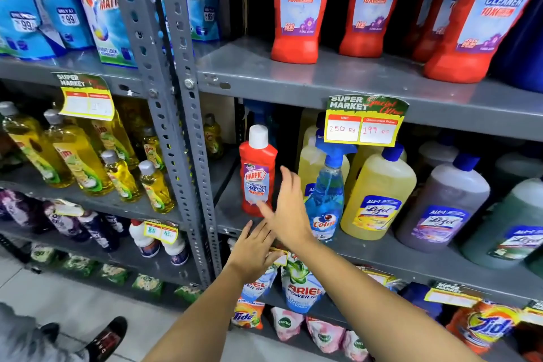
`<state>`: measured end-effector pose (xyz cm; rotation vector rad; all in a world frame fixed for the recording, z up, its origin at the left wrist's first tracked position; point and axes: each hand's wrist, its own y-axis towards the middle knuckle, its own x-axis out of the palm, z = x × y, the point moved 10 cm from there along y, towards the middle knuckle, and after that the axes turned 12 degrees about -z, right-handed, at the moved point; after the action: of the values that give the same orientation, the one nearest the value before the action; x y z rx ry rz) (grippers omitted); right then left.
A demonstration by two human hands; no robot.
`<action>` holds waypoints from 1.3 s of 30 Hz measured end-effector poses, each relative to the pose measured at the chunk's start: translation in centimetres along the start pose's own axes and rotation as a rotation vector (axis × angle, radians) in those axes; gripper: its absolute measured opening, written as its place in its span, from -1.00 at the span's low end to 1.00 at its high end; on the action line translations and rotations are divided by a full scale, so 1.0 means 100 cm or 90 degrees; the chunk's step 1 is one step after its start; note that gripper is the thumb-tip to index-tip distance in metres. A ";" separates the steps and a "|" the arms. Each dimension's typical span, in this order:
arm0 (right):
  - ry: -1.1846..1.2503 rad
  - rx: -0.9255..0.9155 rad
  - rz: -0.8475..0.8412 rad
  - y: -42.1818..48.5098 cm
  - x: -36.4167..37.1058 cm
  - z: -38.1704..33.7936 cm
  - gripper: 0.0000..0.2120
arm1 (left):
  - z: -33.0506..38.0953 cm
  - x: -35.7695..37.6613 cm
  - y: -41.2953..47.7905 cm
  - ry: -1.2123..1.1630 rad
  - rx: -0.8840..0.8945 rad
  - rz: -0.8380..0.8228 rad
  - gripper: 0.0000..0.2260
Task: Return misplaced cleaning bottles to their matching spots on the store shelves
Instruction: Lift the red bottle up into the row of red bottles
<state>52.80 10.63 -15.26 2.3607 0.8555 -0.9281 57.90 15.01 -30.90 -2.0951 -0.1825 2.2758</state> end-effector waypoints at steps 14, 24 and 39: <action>0.131 0.126 -0.009 0.041 0.027 0.030 -0.61 | -0.002 0.000 -0.001 0.038 0.000 -0.008 -0.34; 0.228 -0.124 0.050 -0.034 -0.071 -0.051 -0.67 | 0.006 -0.069 -0.031 -0.034 0.111 -0.011 -0.41; 0.237 -0.228 0.205 -0.019 -0.342 -0.144 -0.84 | 0.053 -0.382 -0.087 0.089 0.116 0.547 -0.53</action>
<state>37.93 7.76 18.67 2.2841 0.6740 -0.1892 55.44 19.10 8.37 -2.5136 1.0814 2.3239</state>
